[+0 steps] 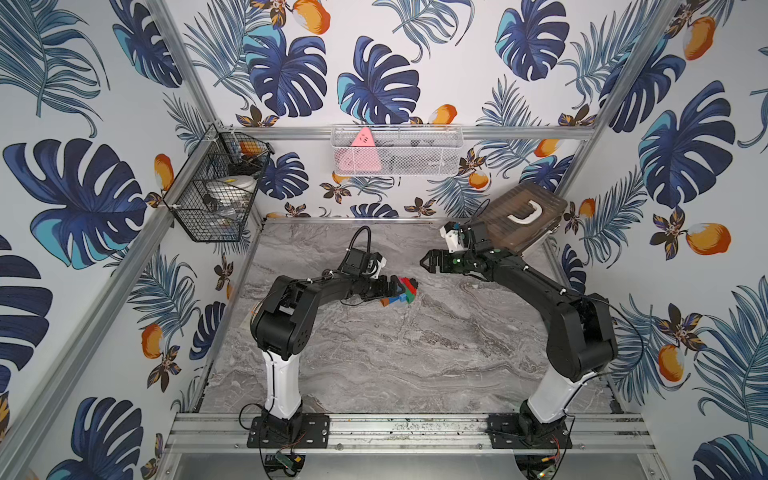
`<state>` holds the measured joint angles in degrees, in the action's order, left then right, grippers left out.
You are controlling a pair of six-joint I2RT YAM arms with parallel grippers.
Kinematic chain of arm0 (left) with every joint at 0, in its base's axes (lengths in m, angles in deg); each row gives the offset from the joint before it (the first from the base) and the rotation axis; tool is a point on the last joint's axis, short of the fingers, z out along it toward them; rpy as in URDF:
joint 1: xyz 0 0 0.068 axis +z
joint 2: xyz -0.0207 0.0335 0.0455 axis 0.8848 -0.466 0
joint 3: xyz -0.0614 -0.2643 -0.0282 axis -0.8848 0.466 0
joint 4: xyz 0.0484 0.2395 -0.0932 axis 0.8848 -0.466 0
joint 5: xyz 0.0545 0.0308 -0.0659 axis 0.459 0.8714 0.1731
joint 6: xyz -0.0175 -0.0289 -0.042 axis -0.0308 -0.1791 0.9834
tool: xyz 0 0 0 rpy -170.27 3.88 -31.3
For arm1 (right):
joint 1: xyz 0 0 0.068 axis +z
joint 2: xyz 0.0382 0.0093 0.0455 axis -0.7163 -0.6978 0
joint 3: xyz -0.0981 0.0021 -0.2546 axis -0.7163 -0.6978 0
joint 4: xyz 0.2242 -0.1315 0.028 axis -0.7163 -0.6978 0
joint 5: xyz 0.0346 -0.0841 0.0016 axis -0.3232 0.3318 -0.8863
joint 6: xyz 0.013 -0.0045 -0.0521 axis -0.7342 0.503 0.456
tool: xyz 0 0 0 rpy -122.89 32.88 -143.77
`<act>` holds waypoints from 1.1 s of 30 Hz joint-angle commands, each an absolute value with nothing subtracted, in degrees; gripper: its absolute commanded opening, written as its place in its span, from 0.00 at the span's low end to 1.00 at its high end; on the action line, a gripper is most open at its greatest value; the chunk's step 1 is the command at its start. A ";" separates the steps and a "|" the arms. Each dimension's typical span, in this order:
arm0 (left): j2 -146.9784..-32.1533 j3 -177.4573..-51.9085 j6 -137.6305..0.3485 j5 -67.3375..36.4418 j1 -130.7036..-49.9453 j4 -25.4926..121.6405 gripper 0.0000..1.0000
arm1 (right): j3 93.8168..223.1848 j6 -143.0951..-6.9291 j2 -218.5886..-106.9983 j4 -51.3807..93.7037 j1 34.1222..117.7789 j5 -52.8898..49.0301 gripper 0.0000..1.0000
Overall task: Assemble a spoon with lego
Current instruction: Adjust the lego brick at the center of the board, then reset both arms
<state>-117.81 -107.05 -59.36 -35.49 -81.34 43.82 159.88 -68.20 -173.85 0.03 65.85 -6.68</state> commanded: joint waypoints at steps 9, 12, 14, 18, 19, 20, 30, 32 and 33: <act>-115.56 -99.90 -52.58 -33.09 -88.67 53.10 0.99 | 156.25 -63.25 -165.40 -6.03 60.60 -2.14 1.00; -115.00 -100.29 -54.00 -30.36 -89.59 49.81 0.99 | 155.63 -62.84 -164.42 -6.53 59.26 -2.41 1.00; -113.53 -100.20 -55.25 -29.07 -88.96 48.09 0.99 | 155.19 -62.81 -163.66 -6.29 58.38 -2.69 1.00; -109.76 -101.73 -59.96 -25.19 -87.68 40.15 0.99 | 153.25 -64.14 -160.43 -4.86 57.14 -1.98 1.00; -108.20 -101.48 -61.06 -23.97 -86.82 38.42 0.99 | 152.01 -64.50 -158.72 -4.05 56.93 -1.89 1.00; -106.49 -100.81 -61.40 -23.27 -85.42 37.93 0.99 | 150.45 -64.42 -156.93 -3.12 56.91 -1.23 1.00; -91.35 -77.64 -85.79 4.76 -74.71 74.51 0.99 | 116.32 -61.77 -145.85 33.70 56.73 30.81 1.00; -92.26 -75.46 -85.06 12.92 -74.28 80.50 0.99 | 112.10 -61.50 -149.14 42.89 56.72 33.69 1.00; -91.56 -74.75 -85.71 12.62 -73.78 81.29 0.99 | 110.05 -61.98 -151.59 47.50 56.70 34.95 1.00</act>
<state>-91.83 -76.19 -79.14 1.58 -74.52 67.79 113.06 -62.67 -148.80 28.55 56.67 26.65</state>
